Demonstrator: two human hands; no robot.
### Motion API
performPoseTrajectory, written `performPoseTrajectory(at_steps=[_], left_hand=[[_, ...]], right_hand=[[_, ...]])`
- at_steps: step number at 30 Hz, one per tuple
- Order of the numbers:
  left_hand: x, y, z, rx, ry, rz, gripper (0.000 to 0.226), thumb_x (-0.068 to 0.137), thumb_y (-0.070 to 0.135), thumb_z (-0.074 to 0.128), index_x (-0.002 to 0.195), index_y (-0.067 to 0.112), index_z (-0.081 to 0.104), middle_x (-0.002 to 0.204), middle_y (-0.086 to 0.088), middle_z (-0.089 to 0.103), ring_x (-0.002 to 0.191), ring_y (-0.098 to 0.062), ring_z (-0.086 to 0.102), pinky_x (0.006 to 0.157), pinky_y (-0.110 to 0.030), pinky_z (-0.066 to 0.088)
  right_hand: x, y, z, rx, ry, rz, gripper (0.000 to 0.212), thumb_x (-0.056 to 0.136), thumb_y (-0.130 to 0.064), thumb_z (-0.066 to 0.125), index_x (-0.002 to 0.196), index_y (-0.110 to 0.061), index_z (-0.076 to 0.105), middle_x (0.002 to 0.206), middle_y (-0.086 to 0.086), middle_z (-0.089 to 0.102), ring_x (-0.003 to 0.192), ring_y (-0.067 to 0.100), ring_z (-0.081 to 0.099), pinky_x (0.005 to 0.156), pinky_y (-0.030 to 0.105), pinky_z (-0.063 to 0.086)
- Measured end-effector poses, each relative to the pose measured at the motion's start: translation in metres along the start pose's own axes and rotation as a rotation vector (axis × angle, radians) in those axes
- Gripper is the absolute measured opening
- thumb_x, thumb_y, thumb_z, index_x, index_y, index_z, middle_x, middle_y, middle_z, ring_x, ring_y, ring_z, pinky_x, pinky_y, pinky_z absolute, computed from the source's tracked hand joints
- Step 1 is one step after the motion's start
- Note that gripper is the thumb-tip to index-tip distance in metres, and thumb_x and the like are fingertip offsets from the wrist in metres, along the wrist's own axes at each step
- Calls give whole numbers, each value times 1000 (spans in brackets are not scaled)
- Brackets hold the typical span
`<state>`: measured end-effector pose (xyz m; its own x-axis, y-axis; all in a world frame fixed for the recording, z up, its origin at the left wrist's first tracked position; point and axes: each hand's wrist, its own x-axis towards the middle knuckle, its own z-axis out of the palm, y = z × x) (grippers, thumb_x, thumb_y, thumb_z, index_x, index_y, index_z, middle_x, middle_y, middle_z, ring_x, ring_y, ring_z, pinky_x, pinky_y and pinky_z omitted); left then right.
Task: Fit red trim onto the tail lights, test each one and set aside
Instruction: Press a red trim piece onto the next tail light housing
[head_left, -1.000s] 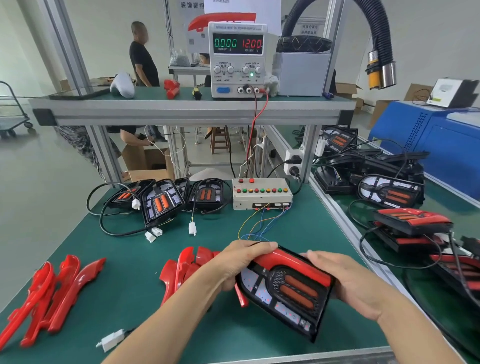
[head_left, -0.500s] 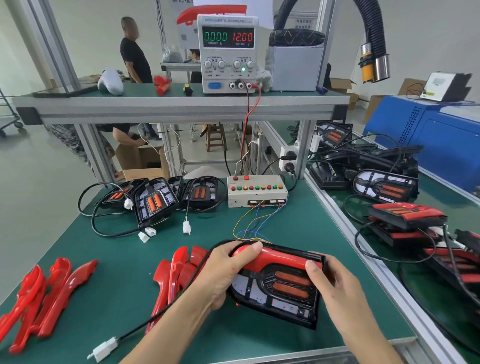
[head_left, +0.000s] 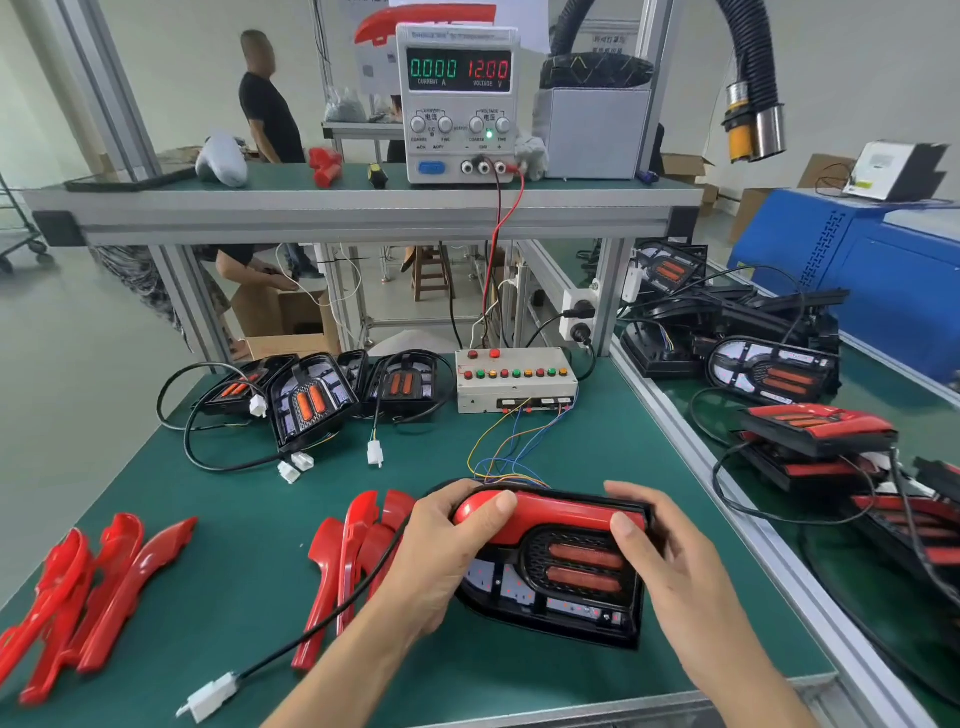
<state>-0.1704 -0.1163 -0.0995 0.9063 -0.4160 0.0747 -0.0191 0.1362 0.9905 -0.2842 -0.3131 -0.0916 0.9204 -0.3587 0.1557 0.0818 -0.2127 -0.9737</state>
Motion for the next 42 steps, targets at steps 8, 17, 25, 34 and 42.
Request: performPoseTrajectory(at_steps=[8, 17, 25, 34, 42], left_hand=[[-3, 1, -1, 9, -14, -8, 63, 63, 69, 84, 100, 19, 78, 97, -7, 78, 87, -14, 69, 82, -27, 54], [-7, 8, -4, -109, -92, -171, 50, 83, 49, 75, 109, 7, 74, 113, -21, 74, 102, -29, 67, 109, -54, 43], [-3, 7, -4, -138, -106, -271, 43, 70, 49, 83, 90, 11, 76, 95, -15, 73, 91, -27, 66, 101, -48, 43], [4, 14, 4, -186, 40, -518, 70, 54, 56, 84, 102, 7, 80, 104, -19, 77, 99, -39, 74, 98, -54, 56], [10, 11, 3, -258, 45, -663, 61, 72, 65, 73, 95, 9, 81, 104, -19, 77, 93, -35, 76, 83, -48, 62]], right_hand=[[1, -4, 0, 45, -8, 12, 30, 89, -47, 60, 118, -41, 67, 110, -8, 75, 100, 9, 72, 82, 11, 52], [2, -3, -1, 75, -26, 35, 31, 87, -47, 59, 117, -43, 68, 110, -10, 75, 100, 8, 72, 81, 11, 53], [1, 2, 0, 1, -27, 72, 37, 89, -58, 55, 126, -60, 55, 126, -19, 67, 116, 1, 64, 102, 31, 46], [14, 2, -2, -505, 19, -350, 23, 98, -43, 53, 120, -48, 53, 120, -24, 50, 120, 3, 53, 95, 6, 36], [27, 4, -7, -516, -60, -364, 14, 93, -46, 55, 102, -37, 63, 109, -21, 62, 106, 2, 61, 87, 5, 41]])
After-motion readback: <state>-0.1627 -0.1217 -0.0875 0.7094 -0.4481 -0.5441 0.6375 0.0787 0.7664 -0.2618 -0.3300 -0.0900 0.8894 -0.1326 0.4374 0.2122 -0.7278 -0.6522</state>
